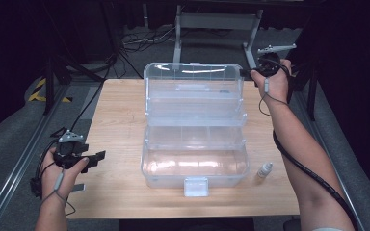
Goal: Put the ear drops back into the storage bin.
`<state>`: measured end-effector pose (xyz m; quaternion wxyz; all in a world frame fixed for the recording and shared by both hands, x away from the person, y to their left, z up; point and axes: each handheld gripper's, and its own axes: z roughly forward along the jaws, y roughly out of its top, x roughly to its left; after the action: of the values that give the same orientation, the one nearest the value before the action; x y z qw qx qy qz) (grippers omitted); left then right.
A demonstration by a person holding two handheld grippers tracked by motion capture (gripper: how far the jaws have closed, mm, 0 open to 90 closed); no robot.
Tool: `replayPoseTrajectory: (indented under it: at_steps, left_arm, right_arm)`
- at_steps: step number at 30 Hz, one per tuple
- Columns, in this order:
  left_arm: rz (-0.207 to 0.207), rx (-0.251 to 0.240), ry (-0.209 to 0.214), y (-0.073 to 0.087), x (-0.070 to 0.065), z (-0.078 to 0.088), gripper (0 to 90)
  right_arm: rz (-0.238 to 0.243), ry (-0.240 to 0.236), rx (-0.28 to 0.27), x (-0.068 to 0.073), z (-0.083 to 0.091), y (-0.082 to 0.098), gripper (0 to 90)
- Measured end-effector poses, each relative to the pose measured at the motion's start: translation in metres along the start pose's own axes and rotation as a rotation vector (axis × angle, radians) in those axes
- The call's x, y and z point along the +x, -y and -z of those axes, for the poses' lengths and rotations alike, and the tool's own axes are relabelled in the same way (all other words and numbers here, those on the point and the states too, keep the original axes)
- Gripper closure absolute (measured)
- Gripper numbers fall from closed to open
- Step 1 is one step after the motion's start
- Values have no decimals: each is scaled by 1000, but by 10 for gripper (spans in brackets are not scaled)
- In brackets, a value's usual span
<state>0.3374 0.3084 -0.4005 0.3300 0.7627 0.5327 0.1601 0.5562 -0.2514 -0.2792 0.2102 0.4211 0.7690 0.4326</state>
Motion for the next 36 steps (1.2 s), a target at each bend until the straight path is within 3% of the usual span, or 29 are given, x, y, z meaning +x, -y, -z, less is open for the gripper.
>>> replayPoseTrajectory:
  at_steps: [8, 22, 27, 36]
  left_arm:
    - [-17, 21, 2, 5, -2, -3, 285]
    - [-4, 34, -12, 12, -3, -3, 284]
    - [-33, 49, -14, 11, -10, -10, 284]
    - [-28, 31, -31, 13, -11, -9, 289]
  right_arm:
    - [-46, -21, 16, -8, -11, 0, 849]
    - [-76, -28, 35, -16, -26, 2, 850]
    - [-101, -30, 45, -20, -34, 3, 851]
    - [-141, -40, 65, -27, -46, 7, 851]
